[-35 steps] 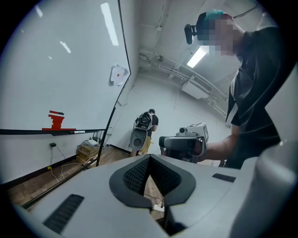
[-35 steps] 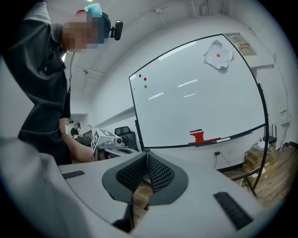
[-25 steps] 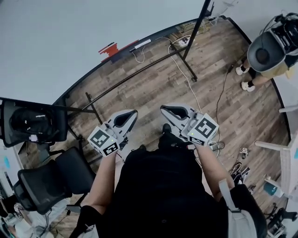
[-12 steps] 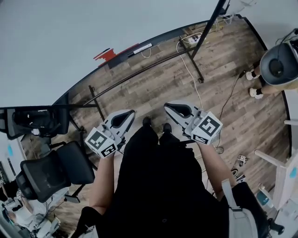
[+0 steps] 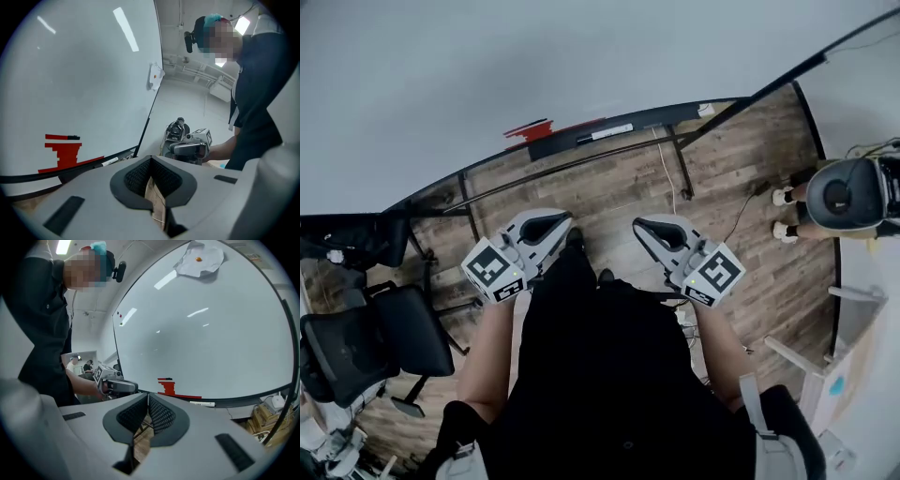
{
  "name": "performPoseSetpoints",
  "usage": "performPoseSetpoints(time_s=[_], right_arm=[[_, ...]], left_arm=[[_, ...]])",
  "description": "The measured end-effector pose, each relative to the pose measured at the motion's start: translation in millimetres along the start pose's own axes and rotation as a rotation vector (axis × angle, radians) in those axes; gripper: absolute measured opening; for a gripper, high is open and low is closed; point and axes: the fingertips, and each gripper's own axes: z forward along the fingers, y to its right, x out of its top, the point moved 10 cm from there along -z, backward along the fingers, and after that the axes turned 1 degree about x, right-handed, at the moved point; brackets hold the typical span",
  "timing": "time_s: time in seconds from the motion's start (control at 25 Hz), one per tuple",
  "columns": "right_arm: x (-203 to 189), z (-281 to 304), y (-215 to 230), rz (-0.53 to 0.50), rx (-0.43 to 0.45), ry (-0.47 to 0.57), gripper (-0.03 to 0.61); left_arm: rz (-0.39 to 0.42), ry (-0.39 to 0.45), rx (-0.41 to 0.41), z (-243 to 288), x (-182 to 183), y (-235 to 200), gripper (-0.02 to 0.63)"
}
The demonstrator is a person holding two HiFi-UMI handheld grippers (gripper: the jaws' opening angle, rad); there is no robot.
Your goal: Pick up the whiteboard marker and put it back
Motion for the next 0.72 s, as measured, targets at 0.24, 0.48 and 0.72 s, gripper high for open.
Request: performPoseSetpoints(time_s=[0.24,0.48,0.72], right_arm=[[26.8,57.0,25.9,-0.010,0.053,-0.062,0.021],[45.4,96.9,41.9,-0.045,0.094,-0.096,0.021],[44.9,103.7,69.5,-0.044,0.197,-0.128,0.021]], left_arm=[[-0.018,0.055,-0.043,-9.5,14.6,-43.8,0.011],[-0.044,0.079,-0.027,-15.7,19.4,-72.3,0.011],[-0.053,0.105,0.050,-4.6,17.7,-77.0,0.011]])
